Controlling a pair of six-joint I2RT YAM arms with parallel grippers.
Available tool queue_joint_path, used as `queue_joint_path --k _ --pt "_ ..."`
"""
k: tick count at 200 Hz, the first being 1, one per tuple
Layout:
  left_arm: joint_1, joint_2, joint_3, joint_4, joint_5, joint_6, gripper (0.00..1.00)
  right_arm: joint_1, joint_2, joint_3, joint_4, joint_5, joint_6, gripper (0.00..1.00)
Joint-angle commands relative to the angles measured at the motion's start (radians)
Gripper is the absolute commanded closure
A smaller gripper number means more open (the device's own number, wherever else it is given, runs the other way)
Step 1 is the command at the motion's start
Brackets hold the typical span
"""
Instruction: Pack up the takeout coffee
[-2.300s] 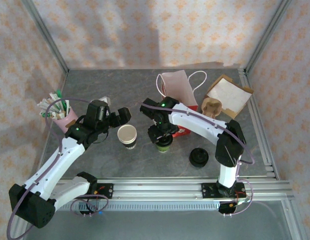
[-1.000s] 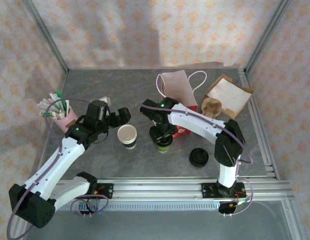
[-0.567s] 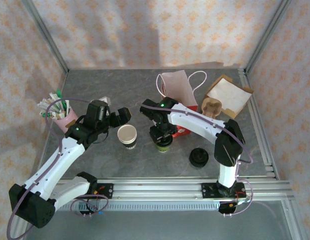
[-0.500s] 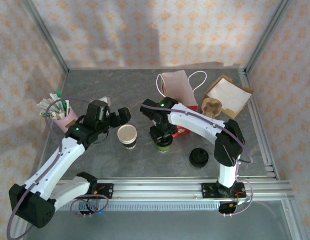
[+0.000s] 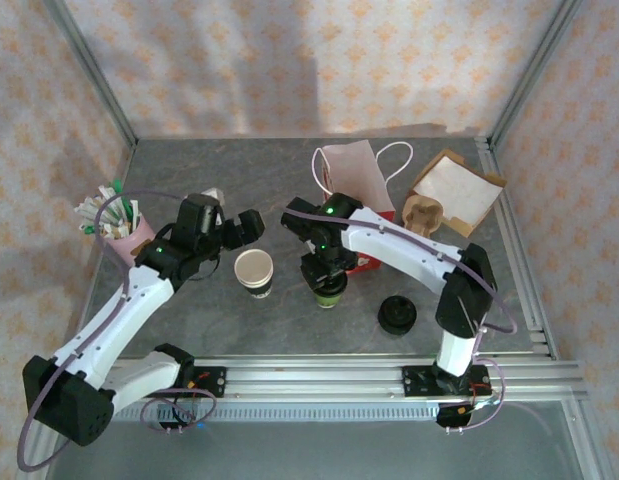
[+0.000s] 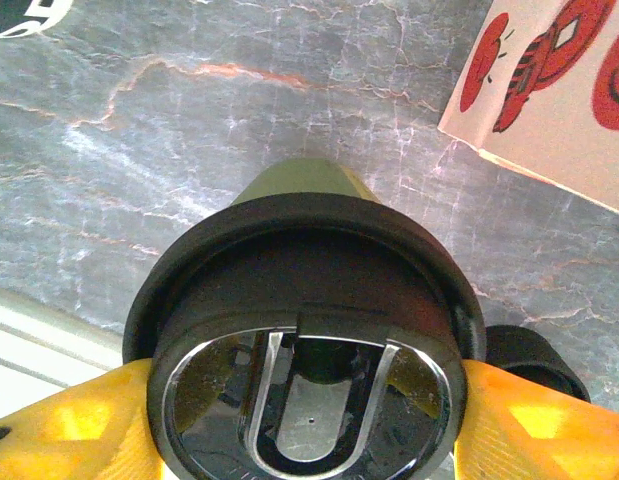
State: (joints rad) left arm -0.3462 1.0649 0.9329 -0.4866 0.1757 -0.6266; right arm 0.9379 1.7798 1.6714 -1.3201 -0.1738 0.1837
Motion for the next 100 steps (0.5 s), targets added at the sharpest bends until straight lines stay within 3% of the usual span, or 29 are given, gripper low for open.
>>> queue_joint_path --k 1,45,100 --pt "0.018 0.051 0.085 0.045 -0.013 0.024 0.00 0.017 -0.069 0.047 -0.070 0.011 0.022 0.41" --pt "0.054 0.297 0.319 0.060 0.015 0.045 0.01 0.039 -0.139 0.108 -0.131 0.010 0.048 0.41" --pt "0.097 0.726 0.760 0.022 0.083 0.050 0.08 0.041 -0.193 0.264 -0.246 0.040 0.074 0.41"
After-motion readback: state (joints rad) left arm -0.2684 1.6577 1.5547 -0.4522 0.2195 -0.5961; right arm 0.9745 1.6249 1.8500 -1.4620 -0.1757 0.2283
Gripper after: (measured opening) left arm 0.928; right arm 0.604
